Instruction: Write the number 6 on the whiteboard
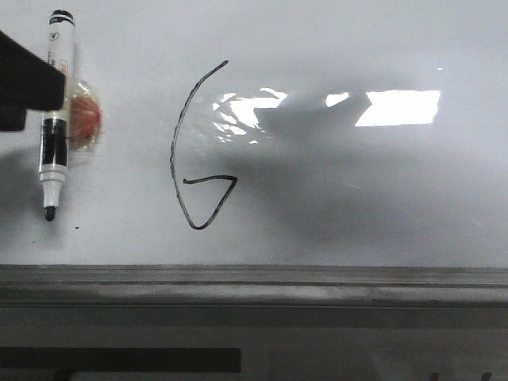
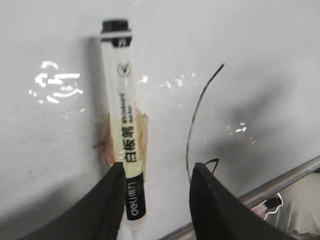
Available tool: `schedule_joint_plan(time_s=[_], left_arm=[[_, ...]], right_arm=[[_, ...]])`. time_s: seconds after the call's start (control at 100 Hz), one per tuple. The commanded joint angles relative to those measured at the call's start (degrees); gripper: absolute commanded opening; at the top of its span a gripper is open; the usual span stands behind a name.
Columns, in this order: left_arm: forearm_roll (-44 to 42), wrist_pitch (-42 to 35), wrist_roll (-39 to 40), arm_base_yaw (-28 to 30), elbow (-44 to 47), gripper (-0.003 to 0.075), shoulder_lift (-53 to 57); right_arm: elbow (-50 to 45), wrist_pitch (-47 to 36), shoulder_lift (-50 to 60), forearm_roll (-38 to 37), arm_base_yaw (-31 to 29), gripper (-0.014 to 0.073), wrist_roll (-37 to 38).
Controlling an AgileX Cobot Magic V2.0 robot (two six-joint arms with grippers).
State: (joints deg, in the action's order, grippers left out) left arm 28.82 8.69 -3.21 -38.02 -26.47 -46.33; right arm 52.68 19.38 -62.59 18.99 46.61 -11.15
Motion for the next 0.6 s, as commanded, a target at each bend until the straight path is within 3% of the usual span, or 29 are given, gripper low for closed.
schedule_joint_plan(time_s=[0.0, 0.05, 0.2, 0.37, 0.59], left_arm=[[-1.60, -2.56, 0.44, 0.21, -1.77, 0.0262, 4.95], [-2.55, -2.56, 0.44, 0.21, -1.77, 0.0223, 7.75], [-7.39, -2.22, 0.44, 0.21, -1.77, -0.0018, 16.23], [-12.55, -2.62, 0.37, 0.21, -0.41, -0.0019, 24.12], [-13.04, -7.53, 0.37, 0.21, 9.00, -0.0019, 34.32]], right_arm=[[1.11, -2.88, 2.14, -0.45, -0.27, -0.0006, -0.41], [0.41, -3.04, 2.88, -0.71, -0.27, -0.0070, -0.41], [-3.01, -5.15, 7.09, -0.95, -0.27, -0.0070, -0.41], [-10.78, -12.46, 14.80, -1.54, -0.27, -0.0070, -0.41], [-24.86, -20.37, 28.75, -1.58, -0.27, -0.0069, -0.41]])
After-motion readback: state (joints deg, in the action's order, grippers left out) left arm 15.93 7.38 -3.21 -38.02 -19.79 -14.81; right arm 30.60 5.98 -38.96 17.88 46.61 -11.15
